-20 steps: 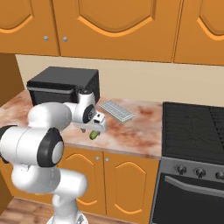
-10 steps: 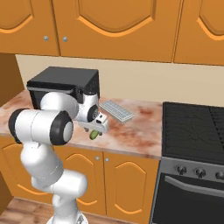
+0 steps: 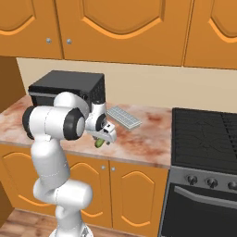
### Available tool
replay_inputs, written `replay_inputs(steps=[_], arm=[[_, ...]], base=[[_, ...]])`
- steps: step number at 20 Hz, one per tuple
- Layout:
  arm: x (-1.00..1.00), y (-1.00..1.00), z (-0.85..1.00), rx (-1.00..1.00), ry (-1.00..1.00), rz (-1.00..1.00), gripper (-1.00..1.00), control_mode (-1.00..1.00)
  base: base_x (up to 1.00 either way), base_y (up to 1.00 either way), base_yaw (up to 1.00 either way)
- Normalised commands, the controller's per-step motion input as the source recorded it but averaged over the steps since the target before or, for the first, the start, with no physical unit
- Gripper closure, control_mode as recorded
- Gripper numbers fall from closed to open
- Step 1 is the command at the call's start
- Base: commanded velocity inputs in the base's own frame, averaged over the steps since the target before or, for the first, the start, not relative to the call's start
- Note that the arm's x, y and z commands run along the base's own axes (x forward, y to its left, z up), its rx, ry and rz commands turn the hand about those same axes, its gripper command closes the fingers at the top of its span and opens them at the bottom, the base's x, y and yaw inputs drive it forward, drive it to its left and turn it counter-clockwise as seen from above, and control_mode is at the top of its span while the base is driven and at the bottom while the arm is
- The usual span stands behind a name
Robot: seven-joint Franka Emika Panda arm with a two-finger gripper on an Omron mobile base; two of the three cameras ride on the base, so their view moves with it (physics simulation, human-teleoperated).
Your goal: Place the broccoli and cucumber inside the fridge drawer. Close the drawer after placing the vegetables.
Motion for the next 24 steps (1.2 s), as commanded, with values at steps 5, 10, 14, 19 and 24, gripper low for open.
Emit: replay_inputs(steps=[5, 10, 14, 19, 24], arm=[[0.20, 0.05, -0.23, 0.00, 0.00, -0.09, -1.00, -1.00], [-0.09, 0.15, -0.49, 0.00, 0.00, -0.05, 1.00, -1.00], [-0.03, 0.20, -0.42, 0.00, 0.00, -0.05, 1.00, -1.00], [-0.10, 0.06, -0.03, 0.04, 0.00, -0.01, 1.00, -1.00], [-0.54, -0.18, 0.16, 0.10, -0.05, -0.02, 1.00, -1.00]], base=[[0.00, 0.00, 0.00], [0.00, 0.00, 0.00], [0.00, 0.00, 0.00], [0.00, 0.00, 0.00], [0.00, 0.00, 0.00]])
